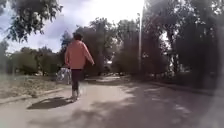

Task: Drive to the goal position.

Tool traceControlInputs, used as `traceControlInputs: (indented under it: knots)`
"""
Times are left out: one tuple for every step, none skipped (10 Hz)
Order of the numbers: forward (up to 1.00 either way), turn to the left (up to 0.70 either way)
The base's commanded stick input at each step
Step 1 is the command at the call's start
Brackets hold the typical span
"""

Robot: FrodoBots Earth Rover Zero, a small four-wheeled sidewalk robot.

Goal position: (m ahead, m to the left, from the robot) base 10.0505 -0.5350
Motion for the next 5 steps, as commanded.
traceControlInputs:
  knots:
    - [0.7, 0.0]
    - [0.7, 0.0]
    - [0.7, 0.0]
    - [0.7, 0.0]
    - [0.7, 0.0]
